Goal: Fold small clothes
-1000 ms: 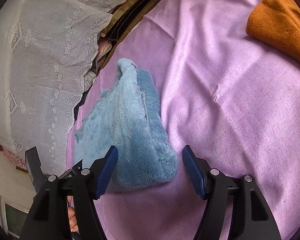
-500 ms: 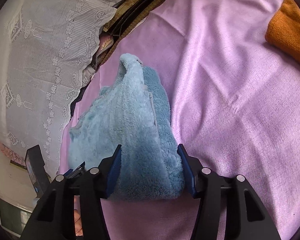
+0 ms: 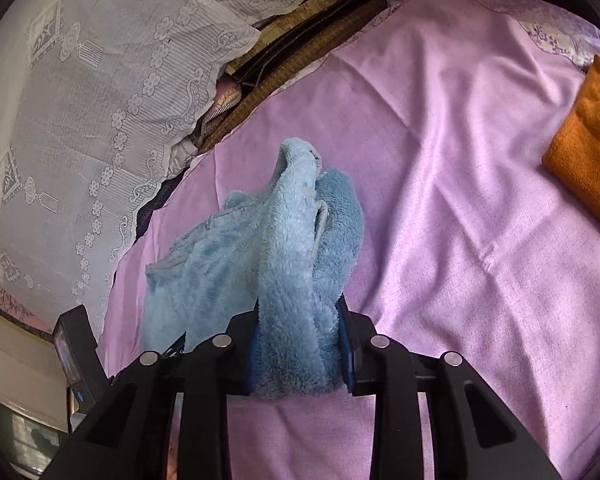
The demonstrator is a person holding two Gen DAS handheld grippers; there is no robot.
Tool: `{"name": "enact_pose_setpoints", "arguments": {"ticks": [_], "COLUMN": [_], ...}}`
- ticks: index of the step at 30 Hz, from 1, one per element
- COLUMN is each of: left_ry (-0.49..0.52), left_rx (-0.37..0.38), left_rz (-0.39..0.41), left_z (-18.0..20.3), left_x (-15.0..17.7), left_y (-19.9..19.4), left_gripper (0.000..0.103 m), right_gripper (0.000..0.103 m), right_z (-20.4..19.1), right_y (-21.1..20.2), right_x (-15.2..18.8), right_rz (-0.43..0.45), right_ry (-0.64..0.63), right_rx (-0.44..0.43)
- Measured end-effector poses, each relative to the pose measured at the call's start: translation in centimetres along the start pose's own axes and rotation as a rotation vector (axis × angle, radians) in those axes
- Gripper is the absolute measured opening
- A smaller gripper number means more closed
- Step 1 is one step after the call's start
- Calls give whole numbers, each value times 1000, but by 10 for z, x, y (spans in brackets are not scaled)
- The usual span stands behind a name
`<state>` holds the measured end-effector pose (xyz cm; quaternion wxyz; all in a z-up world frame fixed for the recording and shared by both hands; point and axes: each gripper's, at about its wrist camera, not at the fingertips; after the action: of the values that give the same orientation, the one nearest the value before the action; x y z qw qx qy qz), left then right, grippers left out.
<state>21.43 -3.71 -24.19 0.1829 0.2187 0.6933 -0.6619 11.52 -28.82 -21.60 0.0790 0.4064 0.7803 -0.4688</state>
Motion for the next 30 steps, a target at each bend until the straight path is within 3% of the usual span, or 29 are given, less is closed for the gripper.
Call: {"name": "enact_pose_setpoints", "arguments": {"ticks": [3,9,15,20,23,27,30], "left_ry": [19,-44,-170,-331,-393,-443,-469], "left_rx": [-1,77,165,148,100,34,13], "left_rz": [23,19,46,46,46,38,29], "left_z": [1,-16,-71,-148,-186,-220,-235], "left_x": [5,4,7,13,16,22,26], "left_y": [0,0,-18,-19,-14,-8,-6], "left_gripper": [98,98,98,98,98,98,98], "right_gripper": [30,29,28,28,28,28,28], "right_z": [-25,-91,-173,-248,-281,-306,-304], "right_y": [-7,-12,-3,22,46,85,113], "right_x": [-9,-19,-12,19,49,93,119], "right_rz": [22,62,79,63,19,-66,-116], "right_ry": [-52,-214,-427,-677,-791,-922,-988], "right_rx": [9,45,48,42,31,54,109]}}
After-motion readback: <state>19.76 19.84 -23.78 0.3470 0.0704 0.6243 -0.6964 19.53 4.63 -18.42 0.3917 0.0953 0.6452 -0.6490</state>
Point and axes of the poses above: each gripper's, at about its wrist camera, not at the fingertips, and y roughly the way its jaws point, z to its right, x to its underside, and after that the axes turned 4 degrees about -y, right-handed
